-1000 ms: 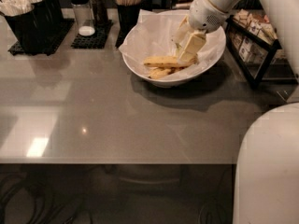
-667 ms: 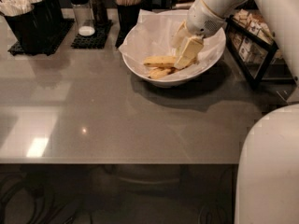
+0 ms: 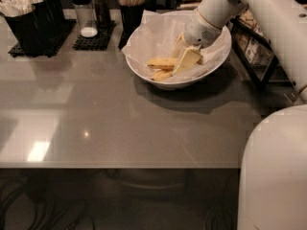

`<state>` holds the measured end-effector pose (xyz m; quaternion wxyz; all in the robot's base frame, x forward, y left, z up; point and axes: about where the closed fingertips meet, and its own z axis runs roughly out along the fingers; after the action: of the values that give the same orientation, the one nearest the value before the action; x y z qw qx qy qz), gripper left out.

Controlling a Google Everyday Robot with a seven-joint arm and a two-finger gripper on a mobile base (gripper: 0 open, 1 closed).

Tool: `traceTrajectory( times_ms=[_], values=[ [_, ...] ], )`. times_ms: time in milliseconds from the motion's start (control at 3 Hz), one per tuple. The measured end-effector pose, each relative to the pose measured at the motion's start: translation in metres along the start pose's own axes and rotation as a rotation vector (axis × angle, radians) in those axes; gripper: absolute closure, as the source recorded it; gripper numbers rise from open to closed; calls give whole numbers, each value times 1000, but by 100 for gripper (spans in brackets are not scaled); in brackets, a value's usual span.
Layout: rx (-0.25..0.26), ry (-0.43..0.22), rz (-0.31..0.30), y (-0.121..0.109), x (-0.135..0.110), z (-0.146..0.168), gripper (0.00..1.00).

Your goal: Pick banana from white bowl

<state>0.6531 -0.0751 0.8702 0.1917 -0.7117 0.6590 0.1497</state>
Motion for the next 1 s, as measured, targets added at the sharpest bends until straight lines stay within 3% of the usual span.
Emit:
traceTrajectory(
  times_ms=[333,667,1000],
  values=[
    [0,0,0,0,0,0,85],
    [66,-122,-3,-5,-15,-23,100],
    [235,-232,-63,3,-37,-77,100]
  ],
)
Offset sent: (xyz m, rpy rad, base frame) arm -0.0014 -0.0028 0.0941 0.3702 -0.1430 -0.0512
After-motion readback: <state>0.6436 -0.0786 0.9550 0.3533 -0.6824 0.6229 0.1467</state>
